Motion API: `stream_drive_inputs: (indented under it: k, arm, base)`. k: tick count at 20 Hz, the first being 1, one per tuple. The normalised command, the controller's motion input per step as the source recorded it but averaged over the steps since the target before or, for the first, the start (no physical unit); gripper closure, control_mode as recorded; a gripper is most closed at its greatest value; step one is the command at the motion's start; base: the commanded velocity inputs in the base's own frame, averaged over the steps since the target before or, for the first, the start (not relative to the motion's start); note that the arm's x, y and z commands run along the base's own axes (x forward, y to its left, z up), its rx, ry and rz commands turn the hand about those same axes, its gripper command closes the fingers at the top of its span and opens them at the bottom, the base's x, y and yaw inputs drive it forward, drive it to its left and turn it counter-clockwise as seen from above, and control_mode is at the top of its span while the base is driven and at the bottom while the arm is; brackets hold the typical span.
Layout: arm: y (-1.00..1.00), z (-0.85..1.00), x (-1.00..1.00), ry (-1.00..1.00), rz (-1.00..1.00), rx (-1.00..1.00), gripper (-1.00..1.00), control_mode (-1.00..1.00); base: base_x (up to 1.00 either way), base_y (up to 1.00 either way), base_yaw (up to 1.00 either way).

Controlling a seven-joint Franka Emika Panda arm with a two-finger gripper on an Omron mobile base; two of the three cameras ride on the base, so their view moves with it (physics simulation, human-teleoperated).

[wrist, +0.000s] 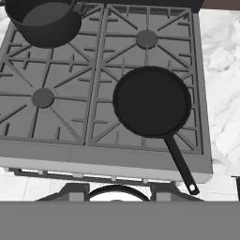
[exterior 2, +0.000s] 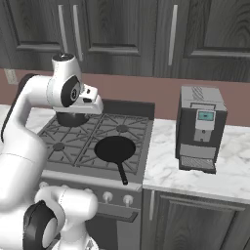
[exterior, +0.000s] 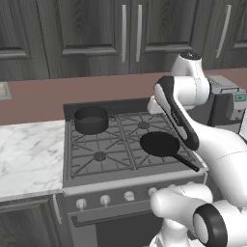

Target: Move the pot and pan from the stove into the sink.

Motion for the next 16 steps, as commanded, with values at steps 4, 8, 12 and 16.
stream_drive_inputs:
  k: [4, 8, 12, 16]
  arm:
    - [-0.27, -0.01, -0.05, -0.02, 0.02, 0.0, -1.0, -1.0]
    - [-0.53, -0.05, -0.18, -0.03, 0.04, 0.01, -1.0, -1.0]
    - [-0.63, -0.08, -0.29, -0.05, 0.03, 0.02, -1.0, -1.0]
    - [-0.65, -0.09, -0.36, -0.07, 0.03, 0.03, -1.0, -1.0]
  base:
    - [0.0, 0.0, 0.0]
    - [0.0, 0.0, 0.0]
    - [0.0, 0.0, 0.0]
    - [0.0, 0.0, 0.0]
